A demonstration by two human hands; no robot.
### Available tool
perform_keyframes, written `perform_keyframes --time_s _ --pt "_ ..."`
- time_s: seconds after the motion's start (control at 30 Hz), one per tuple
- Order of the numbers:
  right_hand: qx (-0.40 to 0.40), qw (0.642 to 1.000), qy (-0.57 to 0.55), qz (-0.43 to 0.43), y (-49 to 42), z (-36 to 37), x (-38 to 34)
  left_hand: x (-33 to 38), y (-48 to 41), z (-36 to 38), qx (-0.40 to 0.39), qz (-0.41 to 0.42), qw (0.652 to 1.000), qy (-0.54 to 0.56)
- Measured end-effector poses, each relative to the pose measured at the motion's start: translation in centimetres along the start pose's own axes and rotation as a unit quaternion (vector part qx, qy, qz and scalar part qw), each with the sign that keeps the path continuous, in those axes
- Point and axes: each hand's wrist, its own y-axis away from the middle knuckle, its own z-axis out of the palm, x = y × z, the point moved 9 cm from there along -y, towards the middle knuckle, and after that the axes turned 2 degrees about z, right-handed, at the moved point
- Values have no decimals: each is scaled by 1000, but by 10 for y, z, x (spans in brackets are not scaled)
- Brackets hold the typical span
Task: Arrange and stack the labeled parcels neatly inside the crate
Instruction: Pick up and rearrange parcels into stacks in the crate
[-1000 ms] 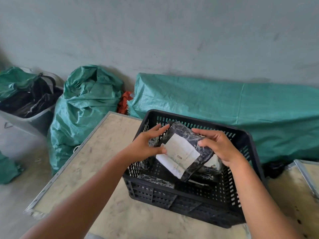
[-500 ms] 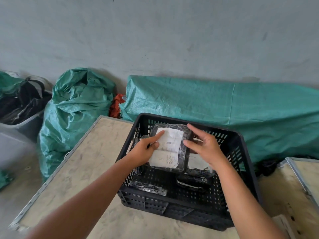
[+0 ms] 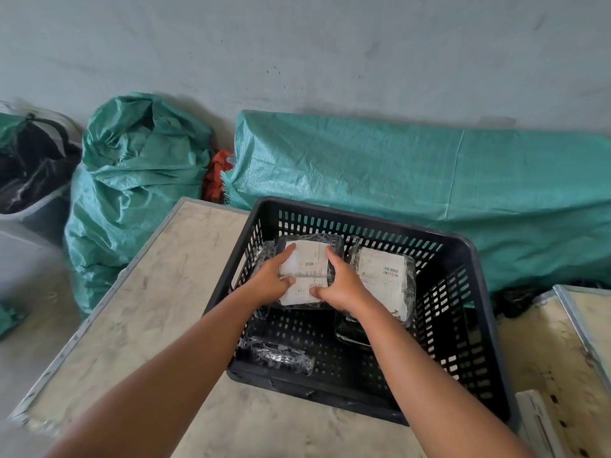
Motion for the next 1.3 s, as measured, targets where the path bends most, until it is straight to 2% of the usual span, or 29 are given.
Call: perform_keyframes --time_s 0.23,0.33,0.5,0.6,0.73,0.8,0.87,1.0,1.1,1.17,1.3 --pt "-24 991 112 68 -13 20 9 -12 -7 1 16 -28 998 -63" --pt "-31 990 104 90 -14 25 19 -16 -13 9 10 -35 993 -115" --pt "-54 986 27 156 -15 37 25 -24 -26 43 -122 -62 962 -235" --pt "-55 983 -5 176 -18 41 28 -31 -34 49 -150 -84 954 -245" --pt "-18 986 7 165 -31 48 47 -43 -41 58 -118 -79 964 -227" --pt "-1 991 27 131 -35 61 52 -51 -42 66 -90 -70 972 -207" --pt "31 987 -23 155 -34 69 62 -57 -43 73 -88 -72 973 -202" --pt "69 988 8 140 -40 64 79 -62 -47 78 -107 -104 959 -240" --pt "51 990 29 131 -39 68 78 -66 -51 83 -112 -124 944 -283" --pt "18 991 38 129 -38 76 77 -67 -52 80 -82 -151 942 -288" --pt "-18 990 29 139 -34 85 79 -68 -52 77 -40 -148 939 -308"
